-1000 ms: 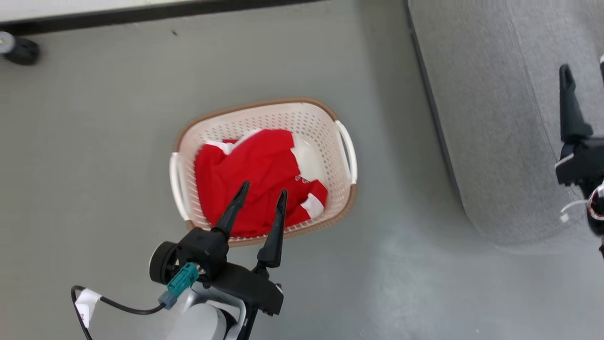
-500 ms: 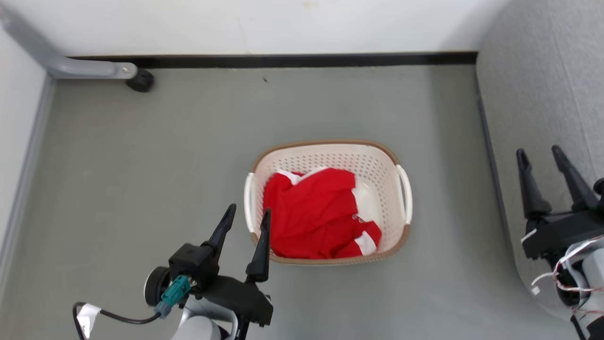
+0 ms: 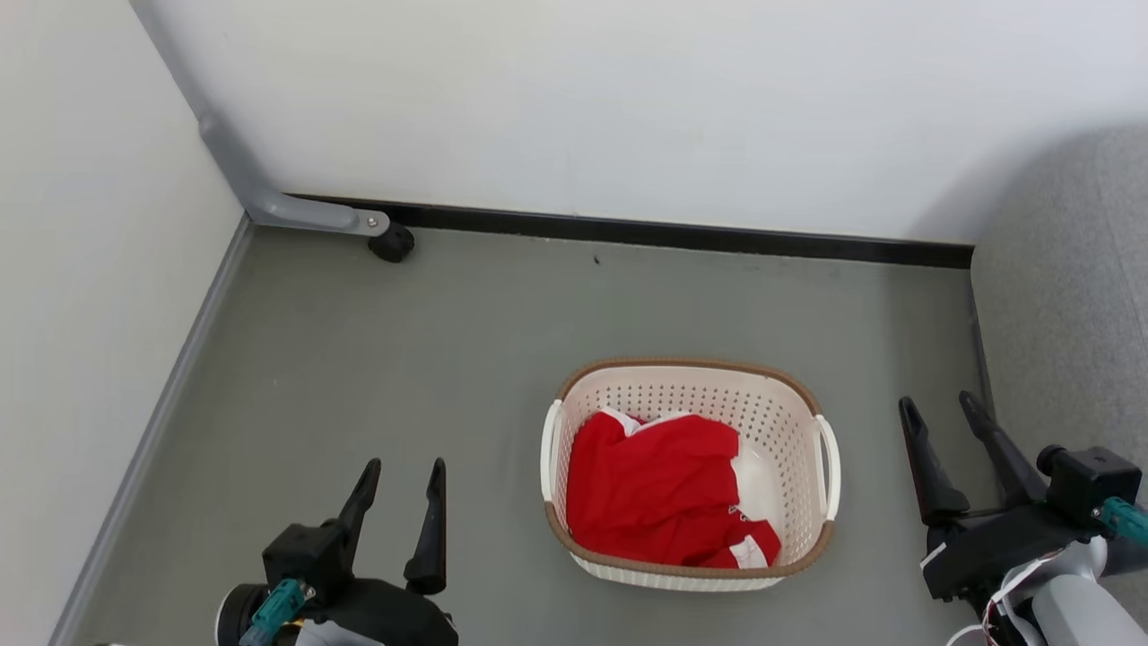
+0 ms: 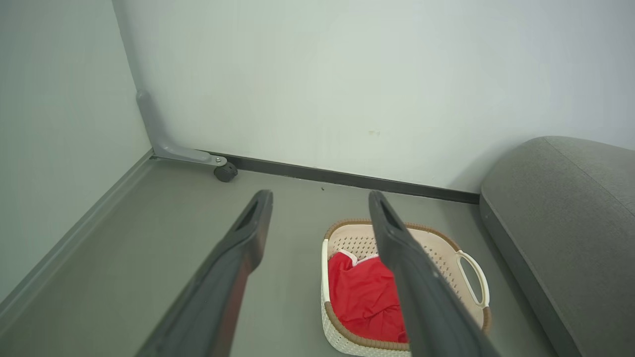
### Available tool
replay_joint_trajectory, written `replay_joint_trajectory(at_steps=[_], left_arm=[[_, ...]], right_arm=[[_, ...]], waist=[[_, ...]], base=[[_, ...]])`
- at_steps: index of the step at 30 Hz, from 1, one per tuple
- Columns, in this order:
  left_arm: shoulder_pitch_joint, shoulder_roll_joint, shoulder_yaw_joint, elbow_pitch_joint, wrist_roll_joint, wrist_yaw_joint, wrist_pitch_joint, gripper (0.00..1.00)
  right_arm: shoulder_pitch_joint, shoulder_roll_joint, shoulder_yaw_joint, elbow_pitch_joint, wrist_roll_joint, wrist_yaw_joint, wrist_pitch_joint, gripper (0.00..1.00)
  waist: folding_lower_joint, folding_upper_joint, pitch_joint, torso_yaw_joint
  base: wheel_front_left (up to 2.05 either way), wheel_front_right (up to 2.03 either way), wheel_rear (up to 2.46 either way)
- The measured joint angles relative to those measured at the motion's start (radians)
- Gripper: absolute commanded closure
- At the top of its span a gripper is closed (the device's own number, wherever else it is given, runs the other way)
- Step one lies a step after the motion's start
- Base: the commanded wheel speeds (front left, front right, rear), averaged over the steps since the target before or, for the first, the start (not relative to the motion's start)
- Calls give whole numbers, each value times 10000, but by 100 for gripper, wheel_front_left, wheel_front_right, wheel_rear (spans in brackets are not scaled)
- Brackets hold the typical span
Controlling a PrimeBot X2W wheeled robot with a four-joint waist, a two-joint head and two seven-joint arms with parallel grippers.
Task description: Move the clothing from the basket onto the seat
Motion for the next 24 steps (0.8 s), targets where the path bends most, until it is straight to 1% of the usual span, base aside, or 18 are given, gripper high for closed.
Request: replay_joint_trajectory(at_steps=[9,19,24], left_arm=[[492,125,313,46,-4,58,-63,0],[630,144,566,-13,-2,84,-65,0],[750,136,635,-38,4,86,-65,0]], right_arm=[[594,303,-188,-274,-107,-2,0,0],[929,780,-391,-514,-240,-4,0,0],[1051,851,-497,-539,-307,-6,2,0]], waist=[[1,1,-799,113],[2,1,-1036,-187],[2,2,-1083,-372]], base=[[0,0,0],[0,0,0],[0,0,0]])
